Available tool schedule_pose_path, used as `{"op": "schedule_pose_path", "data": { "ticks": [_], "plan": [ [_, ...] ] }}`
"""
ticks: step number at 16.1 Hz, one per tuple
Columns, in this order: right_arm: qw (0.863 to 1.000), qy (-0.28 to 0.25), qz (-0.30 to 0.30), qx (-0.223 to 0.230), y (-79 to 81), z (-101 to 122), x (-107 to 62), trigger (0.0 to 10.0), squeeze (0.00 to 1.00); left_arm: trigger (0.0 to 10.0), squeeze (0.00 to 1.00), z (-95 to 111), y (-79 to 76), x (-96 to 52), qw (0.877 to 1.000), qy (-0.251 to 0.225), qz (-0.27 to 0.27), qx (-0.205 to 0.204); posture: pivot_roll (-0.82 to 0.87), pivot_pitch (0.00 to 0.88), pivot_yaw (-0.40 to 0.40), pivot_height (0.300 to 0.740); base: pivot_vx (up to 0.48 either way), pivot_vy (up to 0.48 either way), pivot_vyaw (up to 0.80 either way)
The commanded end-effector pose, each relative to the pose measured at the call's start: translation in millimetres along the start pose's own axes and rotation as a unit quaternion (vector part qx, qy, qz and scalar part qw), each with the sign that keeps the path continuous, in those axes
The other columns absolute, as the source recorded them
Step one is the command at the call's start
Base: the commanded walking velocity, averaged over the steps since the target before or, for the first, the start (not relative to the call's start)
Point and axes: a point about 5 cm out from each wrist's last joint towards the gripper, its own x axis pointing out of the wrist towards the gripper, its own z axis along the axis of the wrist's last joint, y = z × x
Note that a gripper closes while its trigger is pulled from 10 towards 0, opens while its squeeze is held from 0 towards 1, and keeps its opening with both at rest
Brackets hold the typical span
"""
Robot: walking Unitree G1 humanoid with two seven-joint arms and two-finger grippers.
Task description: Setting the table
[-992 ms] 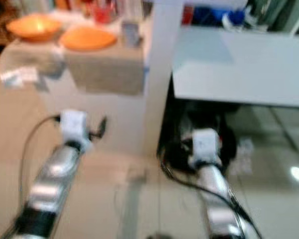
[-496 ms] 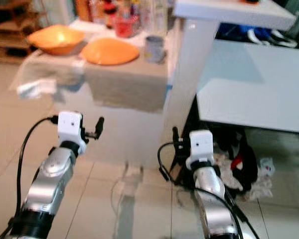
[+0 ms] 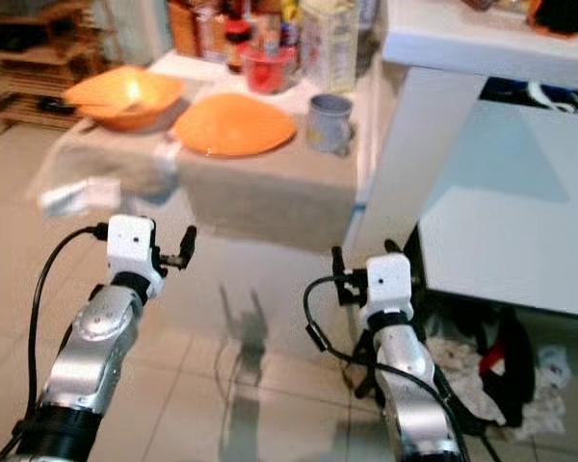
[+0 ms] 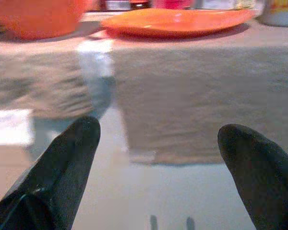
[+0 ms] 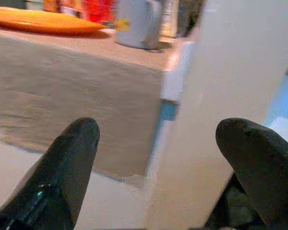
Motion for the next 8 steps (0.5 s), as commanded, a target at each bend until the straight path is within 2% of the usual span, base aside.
{"op": "schedule_pose_path", "data": {
  "ticks": [1,5,8],
  "plan": [
    [1.0,-0.002,-0.014,-0.007,-9.7,0.9,-1.2,10.0,0.0,10.0,0.0,3.4,-10.5,2.2,1.0,-0.006,-0.014,-0.001,0.03,0.0,-0.024,0.74,0.458,0.0,0.0],
    [1.0,-0.001,-0.012,-0.008,-8.5,0.4,-1.3,10.0,0.0,10.0,0.0,2.6,-10.6,2.4,1.0,-0.004,-0.017,-0.002,0.03,0.0,-0.024,0.74,0.0,0.0,0.0],
    [1.0,0.0,-0.01,-0.007,-7.9,-0.3,-1.6,10.0,0.0,10.0,0.0,2.6,-11.2,2.3,1.0,-0.003,-0.02,0.001,0.03,0.0,-0.024,0.74,0.0,0.48,0.0]
  ]
}}
